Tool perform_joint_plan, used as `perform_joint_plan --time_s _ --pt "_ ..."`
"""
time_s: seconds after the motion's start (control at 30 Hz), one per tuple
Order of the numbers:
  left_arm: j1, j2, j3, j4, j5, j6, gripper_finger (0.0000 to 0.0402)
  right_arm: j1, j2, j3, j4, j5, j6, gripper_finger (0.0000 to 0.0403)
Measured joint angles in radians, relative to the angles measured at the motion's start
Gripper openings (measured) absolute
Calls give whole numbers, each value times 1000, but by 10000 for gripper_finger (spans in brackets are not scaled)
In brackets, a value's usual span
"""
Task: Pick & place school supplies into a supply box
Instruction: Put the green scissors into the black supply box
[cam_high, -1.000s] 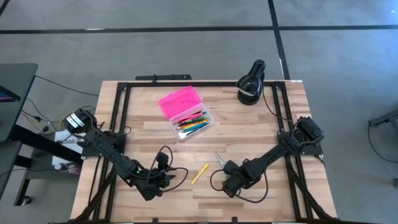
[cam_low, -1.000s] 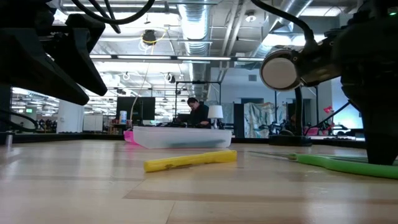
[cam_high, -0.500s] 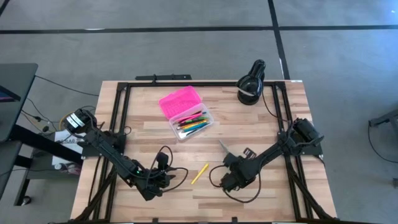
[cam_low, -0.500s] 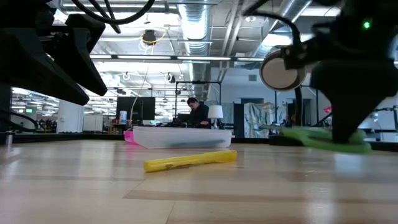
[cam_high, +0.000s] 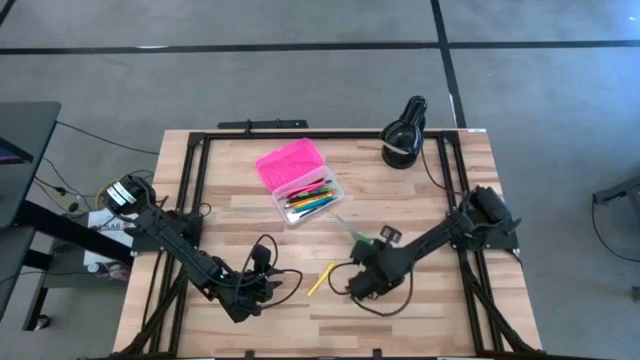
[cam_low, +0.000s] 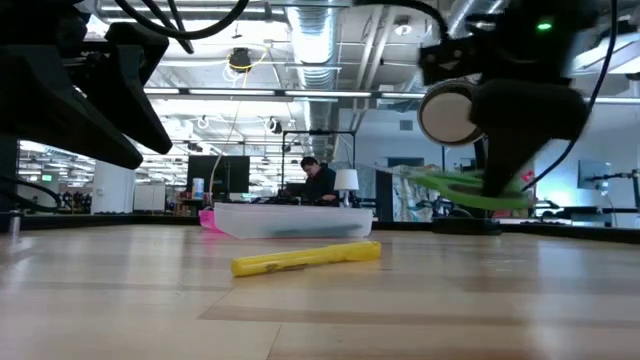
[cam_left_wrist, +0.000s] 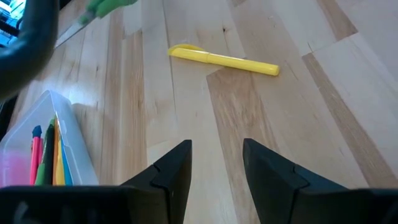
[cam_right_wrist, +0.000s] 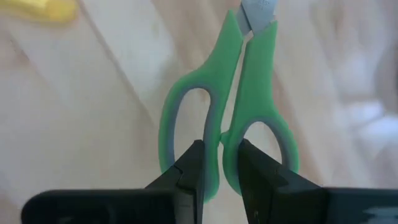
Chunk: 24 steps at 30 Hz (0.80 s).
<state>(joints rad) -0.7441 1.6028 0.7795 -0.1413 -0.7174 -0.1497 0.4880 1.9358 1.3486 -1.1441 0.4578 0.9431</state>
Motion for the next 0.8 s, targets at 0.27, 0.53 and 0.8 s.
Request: perform_joint_plan --time_s 0.27,0.53,0.8 --pt "0 0 0 -2 0 -15 139 -126 -2 63 -1 118 -424 60" --pt "0 0 0 -5 0 -22 139 -342 -3 89 44 150 -847 60" --pt "0 0 0 -59 -5 -58 139 -520 -3 89 282 145 -1255 60"
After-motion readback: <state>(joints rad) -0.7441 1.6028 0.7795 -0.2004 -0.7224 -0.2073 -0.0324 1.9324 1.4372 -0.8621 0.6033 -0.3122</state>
